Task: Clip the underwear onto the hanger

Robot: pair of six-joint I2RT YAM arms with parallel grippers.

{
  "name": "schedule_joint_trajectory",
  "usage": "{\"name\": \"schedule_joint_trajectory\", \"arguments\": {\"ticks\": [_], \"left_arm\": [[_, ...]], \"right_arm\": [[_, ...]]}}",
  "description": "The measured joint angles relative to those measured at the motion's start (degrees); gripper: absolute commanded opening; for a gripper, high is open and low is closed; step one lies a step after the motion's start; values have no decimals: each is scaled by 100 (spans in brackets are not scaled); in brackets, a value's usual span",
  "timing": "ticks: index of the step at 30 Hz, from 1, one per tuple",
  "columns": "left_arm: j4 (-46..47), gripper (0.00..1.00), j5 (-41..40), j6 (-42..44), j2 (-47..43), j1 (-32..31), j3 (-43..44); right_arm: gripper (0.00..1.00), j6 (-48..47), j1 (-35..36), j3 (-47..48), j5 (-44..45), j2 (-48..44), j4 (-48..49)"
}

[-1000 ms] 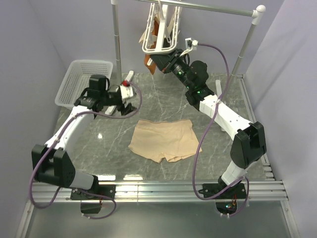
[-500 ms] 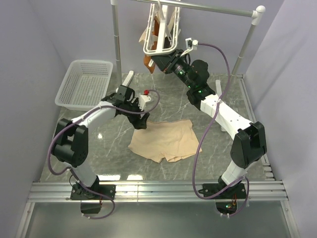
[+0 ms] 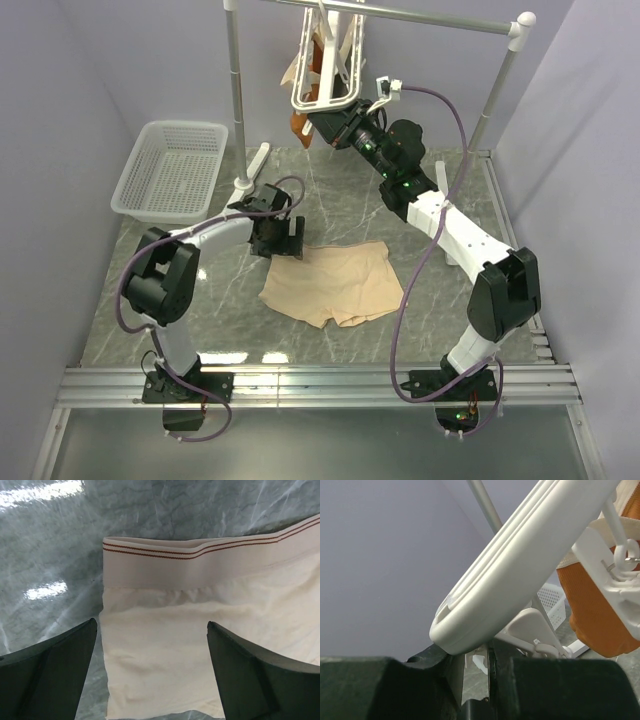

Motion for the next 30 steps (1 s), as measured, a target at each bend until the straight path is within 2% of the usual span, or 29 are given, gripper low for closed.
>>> {"name": "schedule_joint_trajectory", "arguments": {"ticks": [7,11,17,18,20,21,23,24,30], "left_arm": [[-26,97,-507,-380,442,-238,208],[15,89,-824,-389,599,-385,374],[13,64,-1381,-358,813,-557,551],[11,53,-1434,-323,866,-562,608],[26,44,-1497,-232,975,-562,743],[39,32,-1506,-195,1019,-560,796],[83,18,-1519,-127,1104,-551,903],[122,2,-1510,-105,1128,-551,933],[586,0,-1434,76,1027,-557,739]], "right_arm": [[0,0,-9,0,0,-52,-33],[0,-4,-11,0,7,-63,-46],[0,-4,-11,-81,2,-85,-57],[0,-4,-11,-98,0,-85,-59],[0,-4,-11,-105,4,-85,-85],[0,-7,-11,-109,7,-90,-90],[0,-9,-11,-138,9,-107,-90],[0,-11,-11,-164,11,-127,-92],[0,-28,-24,-315,22,-249,-96]]}}
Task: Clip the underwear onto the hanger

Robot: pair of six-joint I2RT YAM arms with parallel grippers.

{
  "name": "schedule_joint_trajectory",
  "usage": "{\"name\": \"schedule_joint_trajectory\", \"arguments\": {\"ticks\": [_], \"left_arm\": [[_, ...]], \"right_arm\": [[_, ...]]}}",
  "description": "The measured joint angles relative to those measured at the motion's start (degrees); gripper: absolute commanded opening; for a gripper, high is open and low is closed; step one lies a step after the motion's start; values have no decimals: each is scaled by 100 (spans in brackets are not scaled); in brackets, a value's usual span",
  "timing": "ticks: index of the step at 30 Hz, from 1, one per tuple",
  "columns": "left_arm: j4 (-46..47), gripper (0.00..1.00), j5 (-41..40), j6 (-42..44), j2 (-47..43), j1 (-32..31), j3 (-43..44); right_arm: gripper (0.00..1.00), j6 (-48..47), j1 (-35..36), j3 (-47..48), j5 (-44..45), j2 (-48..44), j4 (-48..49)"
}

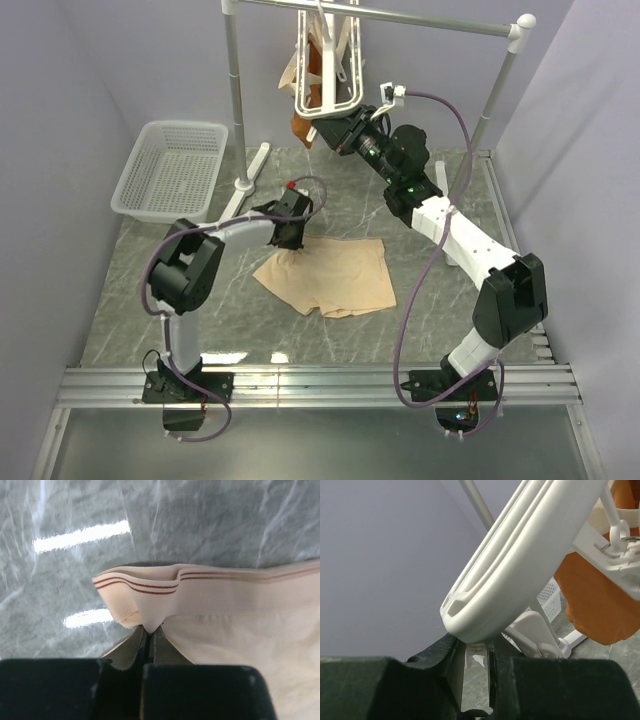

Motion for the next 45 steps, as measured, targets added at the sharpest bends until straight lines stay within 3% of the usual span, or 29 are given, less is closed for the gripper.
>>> {"name": "schedule_joint_trajectory", "arguments": {"ticks": [8,14,19,45], "left_arm": [[1696,0,173,828,-1707,-46,-2002],[3053,0,496,1482,-2688,-55,-2175],[3663,0,780,1834,-3161,-63,-2203],[3950,0,946,2551,-3379,-173,-1471]], "right_arm": [[0,-20,-24,-186,-15,-153,20],[0,-20,-37,-334,-26,-188,116],[0,-20,-59,-417,-46,-195,173],[0,-280,-74,-437,-216,-195,149]]}}
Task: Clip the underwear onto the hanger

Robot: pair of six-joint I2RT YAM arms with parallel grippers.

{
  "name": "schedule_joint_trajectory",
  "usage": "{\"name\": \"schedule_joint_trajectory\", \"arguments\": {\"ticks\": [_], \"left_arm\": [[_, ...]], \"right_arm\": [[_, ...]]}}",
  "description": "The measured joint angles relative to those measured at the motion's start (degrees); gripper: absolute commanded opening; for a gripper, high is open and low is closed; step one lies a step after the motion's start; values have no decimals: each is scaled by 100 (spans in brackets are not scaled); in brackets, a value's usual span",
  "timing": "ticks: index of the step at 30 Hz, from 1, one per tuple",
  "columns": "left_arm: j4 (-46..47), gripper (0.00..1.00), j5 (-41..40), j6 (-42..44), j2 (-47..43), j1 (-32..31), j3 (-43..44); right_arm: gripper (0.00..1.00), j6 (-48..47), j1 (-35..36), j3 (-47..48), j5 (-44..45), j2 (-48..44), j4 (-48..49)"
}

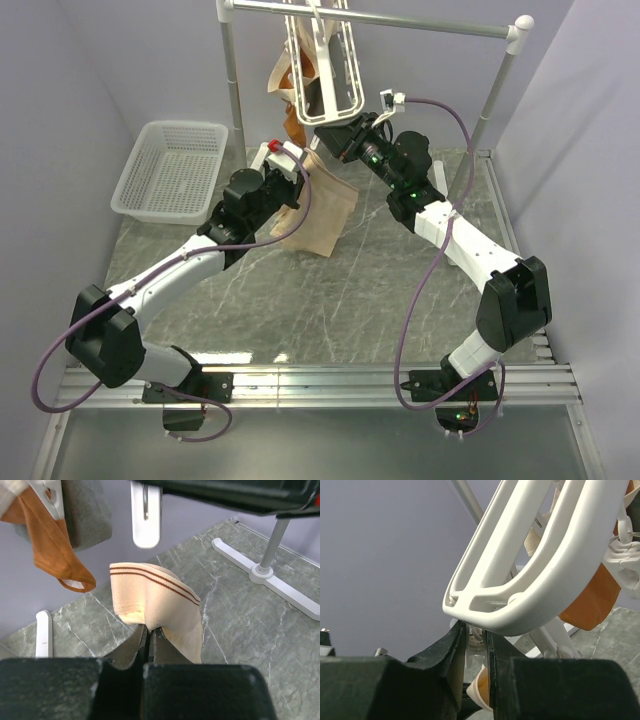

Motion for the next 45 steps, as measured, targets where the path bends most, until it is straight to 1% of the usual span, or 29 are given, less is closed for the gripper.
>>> {"name": "schedule_joint_trajectory", "arguments": {"ticks": [19,30,37,45], "left_arm": [[216,0,-2,293,-83,-46,105],[234,0,-2,358,-26,-46,291],[319,0,0,396,74,-50,319],[341,0,-2,393,236,-59,481]], "right_arm": [[0,-105,2,2,107,0,-179],[0,197,0,35,20,2,-201],[0,227,0,61,-7,11,-205],[15,221,-4,109,-37,13,-240]]}}
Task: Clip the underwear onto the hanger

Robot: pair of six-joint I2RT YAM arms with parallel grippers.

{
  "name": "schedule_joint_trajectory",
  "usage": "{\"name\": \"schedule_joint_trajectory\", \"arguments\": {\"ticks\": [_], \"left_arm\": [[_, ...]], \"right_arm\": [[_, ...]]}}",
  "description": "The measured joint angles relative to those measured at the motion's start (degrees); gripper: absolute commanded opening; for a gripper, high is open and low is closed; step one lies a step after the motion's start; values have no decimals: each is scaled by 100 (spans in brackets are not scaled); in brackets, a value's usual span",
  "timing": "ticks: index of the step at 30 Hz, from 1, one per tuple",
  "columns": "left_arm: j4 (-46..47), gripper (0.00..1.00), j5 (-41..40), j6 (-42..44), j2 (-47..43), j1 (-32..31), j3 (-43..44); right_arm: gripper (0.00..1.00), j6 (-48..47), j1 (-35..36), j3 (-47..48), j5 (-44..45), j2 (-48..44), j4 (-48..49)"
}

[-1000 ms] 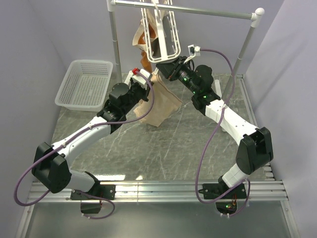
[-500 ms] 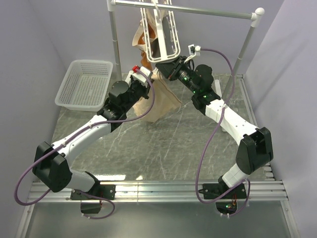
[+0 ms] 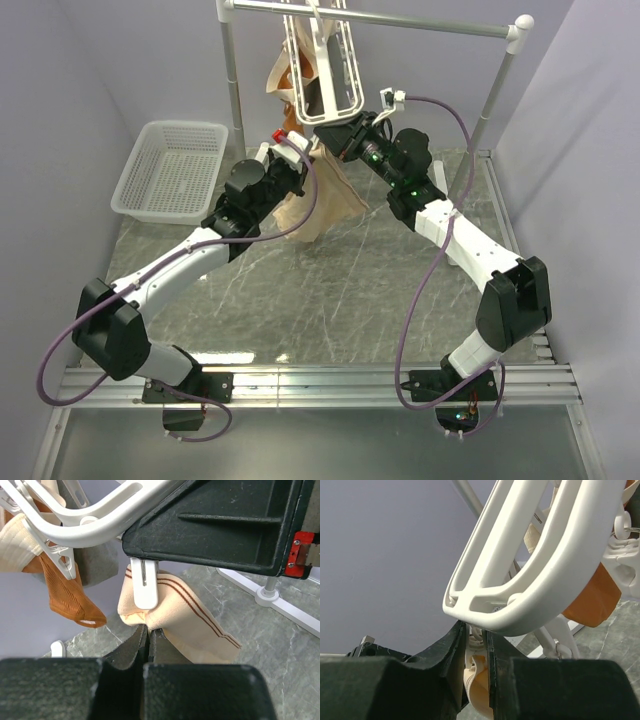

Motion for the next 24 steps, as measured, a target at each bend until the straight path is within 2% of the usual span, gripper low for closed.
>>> {"name": "schedule_joint_trajectory", "arguments": {"ticks": [3,10,17,24], "left_arm": [[4,0,0,0,48,0,74],[20,0,-11,7,63,0,98],[70,0,-138,31,136,2,184],[186,0,-162,50,238,2,286]], "right_arm": [[20,-2,-13,26,2,0,-2],[38,2,-22,33,11,0,-7],[45,15,-39,35,24,0,2],[72,109,-68,33,-57,0,9]]}}
